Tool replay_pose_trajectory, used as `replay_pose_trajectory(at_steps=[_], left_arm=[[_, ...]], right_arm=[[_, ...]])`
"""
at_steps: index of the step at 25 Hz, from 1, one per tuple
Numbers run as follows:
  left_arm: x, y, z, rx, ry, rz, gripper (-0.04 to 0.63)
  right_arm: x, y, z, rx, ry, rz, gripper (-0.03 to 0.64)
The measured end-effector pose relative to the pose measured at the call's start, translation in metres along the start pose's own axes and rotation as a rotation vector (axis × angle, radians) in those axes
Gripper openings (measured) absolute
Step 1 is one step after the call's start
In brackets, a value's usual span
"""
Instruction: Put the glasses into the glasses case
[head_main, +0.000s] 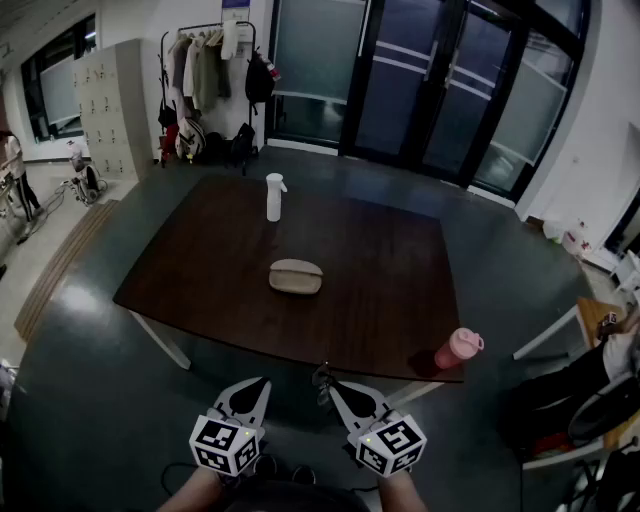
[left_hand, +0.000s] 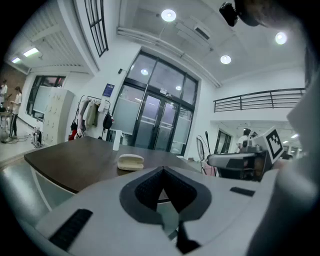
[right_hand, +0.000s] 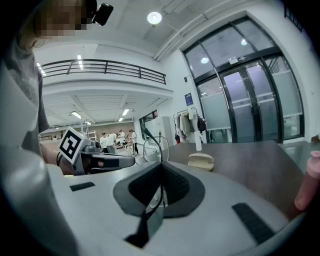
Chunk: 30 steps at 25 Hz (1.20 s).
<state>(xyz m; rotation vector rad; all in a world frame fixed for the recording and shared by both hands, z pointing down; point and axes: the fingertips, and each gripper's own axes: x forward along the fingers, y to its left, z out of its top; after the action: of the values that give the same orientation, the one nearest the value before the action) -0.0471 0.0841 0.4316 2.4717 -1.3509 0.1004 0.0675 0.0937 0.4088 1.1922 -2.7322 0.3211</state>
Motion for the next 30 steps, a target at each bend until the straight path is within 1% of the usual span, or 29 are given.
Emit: replay_pose_trajectory(at_steps=[7, 21, 27, 30], left_arm=[[-0.008, -0.003, -0.006, -0.013, 0.005, 0.015, 0.006], [-0.034, 0.006, -0.012, -0.013, 0.015, 0.047, 0.006], [-0.026, 0.001, -0.015, -0.011, 0.021, 0.046, 0.006], [-0.019, -0.008, -0.020, -0.008, 0.034, 0.036, 0.006]], right_arm=[[-0.004, 0.010, -0.007, -0.015, 0.018, 0.021, -0.009], [0.003, 0.030, -0.002, -0.038, 0.012, 0.058, -0.009], [-0.010, 0.025, -0.001, -0.080, 0.002, 0.039, -0.009], [-0.016, 0.017, -0.002, -0.072, -0.001, 0.029, -0.009]])
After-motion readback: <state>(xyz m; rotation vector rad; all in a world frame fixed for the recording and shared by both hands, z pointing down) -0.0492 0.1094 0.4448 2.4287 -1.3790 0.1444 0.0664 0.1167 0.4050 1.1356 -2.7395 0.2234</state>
